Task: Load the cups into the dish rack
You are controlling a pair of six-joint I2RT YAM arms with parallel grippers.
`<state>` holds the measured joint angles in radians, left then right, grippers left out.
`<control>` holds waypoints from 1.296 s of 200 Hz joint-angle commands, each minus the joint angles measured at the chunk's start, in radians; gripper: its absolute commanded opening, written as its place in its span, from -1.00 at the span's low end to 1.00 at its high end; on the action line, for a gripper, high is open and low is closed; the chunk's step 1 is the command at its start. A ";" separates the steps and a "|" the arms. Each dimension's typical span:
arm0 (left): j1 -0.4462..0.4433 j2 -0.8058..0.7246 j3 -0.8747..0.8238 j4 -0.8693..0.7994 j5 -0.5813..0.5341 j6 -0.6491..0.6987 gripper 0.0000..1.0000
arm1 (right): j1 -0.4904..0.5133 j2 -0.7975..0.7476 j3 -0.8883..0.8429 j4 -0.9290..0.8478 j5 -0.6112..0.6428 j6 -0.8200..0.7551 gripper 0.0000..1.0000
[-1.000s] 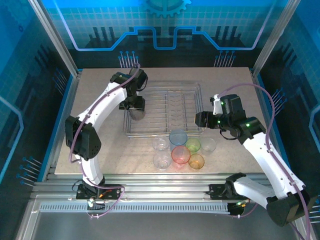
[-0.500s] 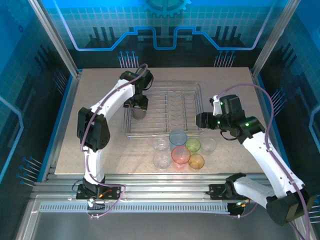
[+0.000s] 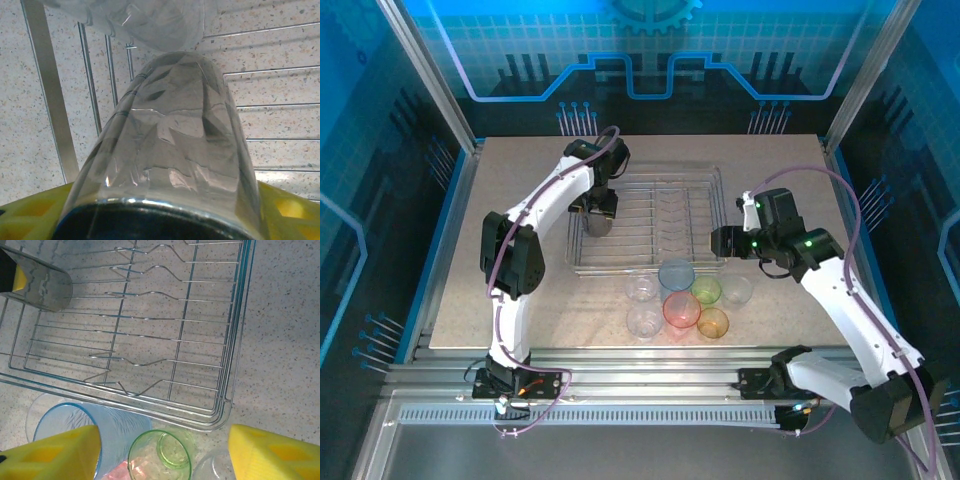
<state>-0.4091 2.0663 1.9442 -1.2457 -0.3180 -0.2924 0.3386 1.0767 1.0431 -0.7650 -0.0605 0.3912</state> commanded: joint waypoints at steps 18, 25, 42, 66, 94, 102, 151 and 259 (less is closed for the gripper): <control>0.006 0.026 0.023 -0.004 -0.054 0.018 0.57 | -0.015 0.018 0.046 -0.035 -0.036 -0.001 0.39; 0.006 0.023 0.020 -0.003 -0.055 0.018 0.61 | -0.015 0.018 0.050 -0.039 -0.040 -0.002 0.40; 0.007 0.009 0.012 0.004 -0.055 0.016 0.79 | -0.014 0.021 0.057 -0.049 -0.053 -0.006 0.39; 0.007 -0.018 0.003 0.021 -0.041 0.013 0.98 | -0.003 0.023 0.061 -0.056 -0.060 -0.008 0.39; 0.007 -0.058 -0.006 0.035 -0.037 0.012 0.98 | 0.017 0.031 0.064 -0.062 -0.065 -0.004 0.39; 0.007 -0.072 -0.008 0.038 -0.040 0.012 0.99 | 0.026 0.039 0.067 -0.068 -0.068 -0.003 0.39; 0.006 -0.195 -0.071 0.081 -0.065 0.025 0.99 | 0.113 0.084 0.087 -0.108 -0.052 0.004 0.39; 0.001 -0.687 -0.633 0.548 0.023 0.028 0.99 | 0.308 0.236 0.140 -0.148 0.042 0.030 0.32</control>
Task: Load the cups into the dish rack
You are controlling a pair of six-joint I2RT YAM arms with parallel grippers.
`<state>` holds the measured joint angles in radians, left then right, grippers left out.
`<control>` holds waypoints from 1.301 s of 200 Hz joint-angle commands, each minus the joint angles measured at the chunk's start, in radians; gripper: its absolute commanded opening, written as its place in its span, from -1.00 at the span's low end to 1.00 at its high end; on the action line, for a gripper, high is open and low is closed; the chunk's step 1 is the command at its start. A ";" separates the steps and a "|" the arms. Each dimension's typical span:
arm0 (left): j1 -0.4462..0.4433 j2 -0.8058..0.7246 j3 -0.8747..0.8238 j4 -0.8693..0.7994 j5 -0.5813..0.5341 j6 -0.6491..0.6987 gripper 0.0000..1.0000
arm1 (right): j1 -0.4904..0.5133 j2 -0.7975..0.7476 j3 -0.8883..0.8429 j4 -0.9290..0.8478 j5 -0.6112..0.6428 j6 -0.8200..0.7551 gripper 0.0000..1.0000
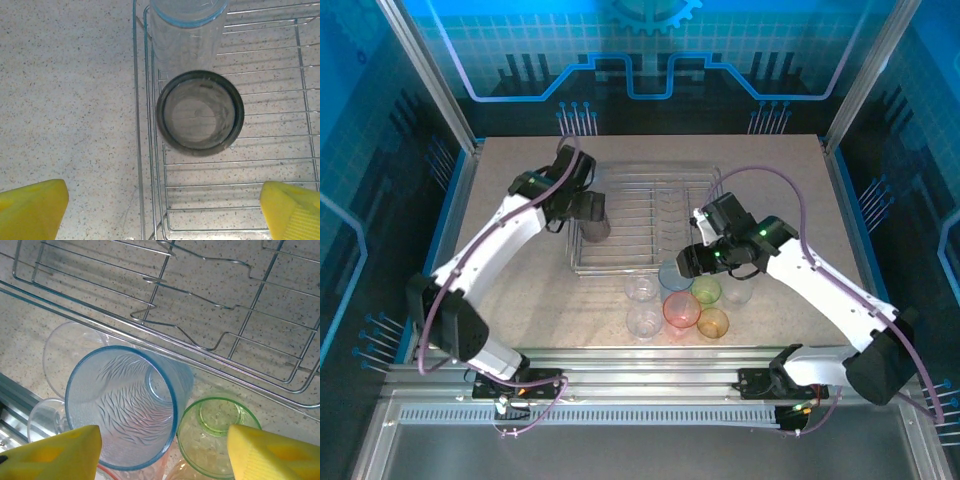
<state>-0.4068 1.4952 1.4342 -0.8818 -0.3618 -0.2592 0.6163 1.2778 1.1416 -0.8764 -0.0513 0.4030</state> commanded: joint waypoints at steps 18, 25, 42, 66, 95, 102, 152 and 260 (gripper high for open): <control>-0.001 -0.206 -0.242 0.299 0.126 -0.004 0.99 | 0.050 0.070 0.058 -0.046 0.044 0.018 0.27; -0.001 -0.237 -0.284 0.341 0.148 0.003 0.98 | 0.056 0.085 0.066 -0.052 0.049 0.016 0.24; -0.003 -0.307 -0.368 0.422 0.167 0.021 0.99 | 0.069 0.119 0.090 -0.075 0.063 0.008 0.17; -0.002 -0.372 -0.431 0.476 0.157 0.030 0.99 | 0.082 0.153 0.116 -0.100 0.075 -0.006 0.03; -0.003 -0.385 -0.404 0.413 0.168 0.017 0.99 | 0.094 0.179 0.125 -0.105 0.080 -0.008 -0.19; -0.002 -0.375 -0.384 0.378 0.175 0.013 0.99 | 0.097 0.186 0.128 -0.108 0.083 -0.007 -0.21; -0.003 -0.402 -0.397 0.366 0.204 0.010 0.99 | 0.128 0.243 0.165 -0.162 0.161 -0.015 -0.38; -0.004 -0.445 -0.445 0.397 0.209 0.017 0.98 | 0.152 0.276 0.250 -0.245 0.227 -0.034 -0.93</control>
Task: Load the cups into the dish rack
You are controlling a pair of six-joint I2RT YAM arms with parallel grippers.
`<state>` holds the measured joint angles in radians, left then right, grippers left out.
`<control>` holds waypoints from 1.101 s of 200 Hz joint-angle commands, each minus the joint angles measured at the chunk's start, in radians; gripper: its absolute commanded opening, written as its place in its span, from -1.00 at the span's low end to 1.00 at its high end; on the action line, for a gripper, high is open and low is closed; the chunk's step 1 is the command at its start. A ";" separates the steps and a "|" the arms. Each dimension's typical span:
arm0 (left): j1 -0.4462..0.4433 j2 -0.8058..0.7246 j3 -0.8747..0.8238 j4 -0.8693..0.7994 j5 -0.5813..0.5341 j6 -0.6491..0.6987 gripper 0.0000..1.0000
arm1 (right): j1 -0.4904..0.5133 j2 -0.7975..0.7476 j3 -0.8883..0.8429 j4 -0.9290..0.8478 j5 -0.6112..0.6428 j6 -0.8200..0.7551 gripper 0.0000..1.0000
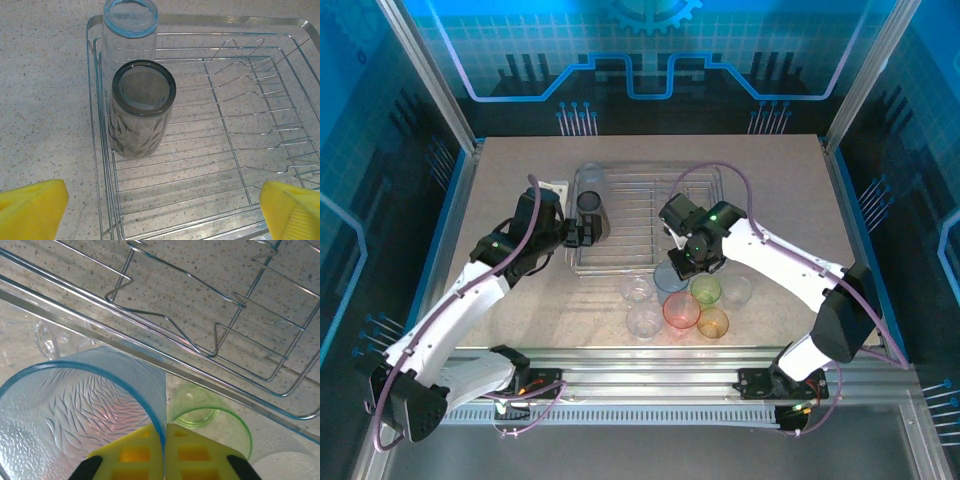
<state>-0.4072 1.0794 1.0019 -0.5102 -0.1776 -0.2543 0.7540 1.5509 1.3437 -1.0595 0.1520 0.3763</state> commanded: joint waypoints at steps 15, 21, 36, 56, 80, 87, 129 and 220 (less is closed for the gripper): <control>-0.003 -0.036 -0.014 0.036 0.034 0.015 0.98 | 0.015 -0.009 0.064 -0.075 0.024 -0.015 -1.00; -0.003 -0.039 -0.015 0.041 0.038 0.015 0.98 | 0.015 -0.015 0.070 -0.081 0.022 -0.020 -1.00; -0.003 -0.041 -0.013 0.048 0.049 0.012 0.99 | 0.015 -0.029 0.087 -0.095 0.008 -0.036 -1.00; -0.004 -0.051 -0.010 0.060 0.070 0.005 0.99 | 0.015 -0.054 0.105 -0.100 -0.019 -0.065 -1.00; -0.003 -0.064 -0.002 0.069 0.101 0.003 0.99 | 0.015 -0.094 0.117 -0.078 -0.101 -0.125 -1.00; -0.003 -0.070 0.000 0.074 0.113 0.003 0.99 | 0.015 -0.111 0.115 -0.069 -0.105 -0.131 -1.00; -0.002 -0.103 0.003 0.105 0.183 0.009 0.99 | 0.015 -0.227 0.087 0.019 -0.163 -0.219 -1.00; -0.002 -0.178 -0.031 0.364 0.676 -0.023 0.99 | -0.298 -0.584 -0.105 0.352 -0.506 -0.123 -1.00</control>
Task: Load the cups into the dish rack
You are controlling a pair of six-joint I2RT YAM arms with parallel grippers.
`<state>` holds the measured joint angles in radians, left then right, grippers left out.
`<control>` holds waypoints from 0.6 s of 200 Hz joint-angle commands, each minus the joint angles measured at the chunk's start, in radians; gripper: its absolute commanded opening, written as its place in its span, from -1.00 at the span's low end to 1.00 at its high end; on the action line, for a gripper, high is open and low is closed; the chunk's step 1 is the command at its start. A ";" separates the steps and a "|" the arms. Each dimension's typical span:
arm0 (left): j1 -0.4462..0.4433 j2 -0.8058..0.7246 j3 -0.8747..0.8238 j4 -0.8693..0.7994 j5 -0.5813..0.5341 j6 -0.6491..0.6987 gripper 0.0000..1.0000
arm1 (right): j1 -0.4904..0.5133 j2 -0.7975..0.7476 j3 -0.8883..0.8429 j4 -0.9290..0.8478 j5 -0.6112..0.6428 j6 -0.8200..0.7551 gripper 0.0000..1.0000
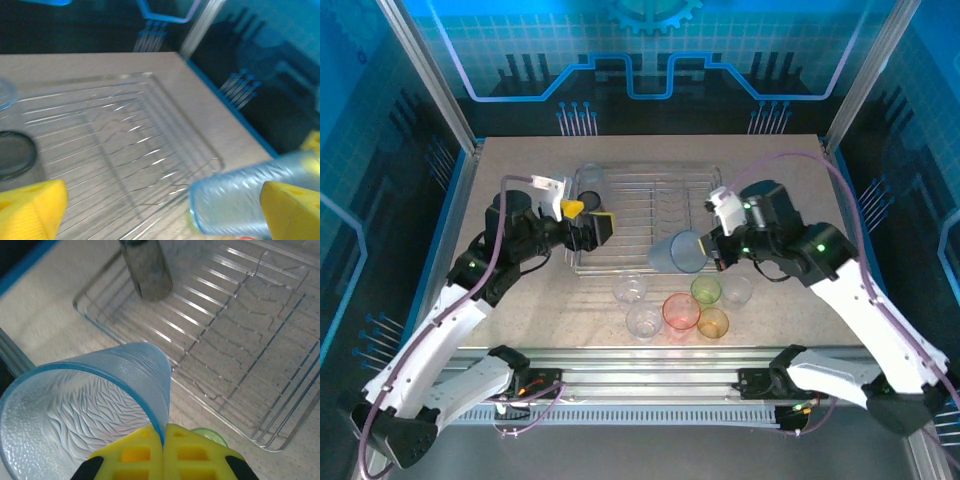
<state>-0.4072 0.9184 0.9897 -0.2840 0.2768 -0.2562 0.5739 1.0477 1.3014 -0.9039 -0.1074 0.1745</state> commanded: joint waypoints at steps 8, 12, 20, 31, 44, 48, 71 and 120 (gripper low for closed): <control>-0.002 -0.014 -0.018 0.164 0.268 -0.039 0.99 | -0.178 -0.109 -0.096 0.273 -0.352 0.122 -1.00; -0.002 -0.011 -0.018 0.178 0.288 -0.049 0.99 | -0.204 -0.119 -0.111 0.313 -0.397 0.148 -1.00; -0.002 -0.005 -0.014 0.201 0.333 -0.066 0.99 | -0.250 -0.136 -0.140 0.394 -0.476 0.205 -1.00; -0.002 0.005 -0.009 0.225 0.378 -0.089 0.99 | -0.305 -0.146 -0.175 0.511 -0.575 0.285 -1.00; -0.002 0.017 -0.004 0.252 0.421 -0.112 0.99 | -0.343 -0.148 -0.215 0.656 -0.672 0.390 -1.00; -0.002 0.021 -0.002 0.259 0.432 -0.118 0.99 | -0.351 -0.148 -0.227 0.707 -0.697 0.425 -1.00; -0.002 0.043 0.000 0.316 0.489 -0.167 0.99 | -0.367 -0.133 -0.290 0.987 -0.787 0.615 -1.00; -0.002 0.075 -0.005 0.455 0.573 -0.265 0.99 | -0.365 -0.096 -0.312 1.167 -0.839 0.747 -1.00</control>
<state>-0.4072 0.9859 0.9852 0.0563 0.7650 -0.4530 0.2184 0.9493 0.9936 0.0422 -0.8543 0.7952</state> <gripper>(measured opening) 0.995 0.064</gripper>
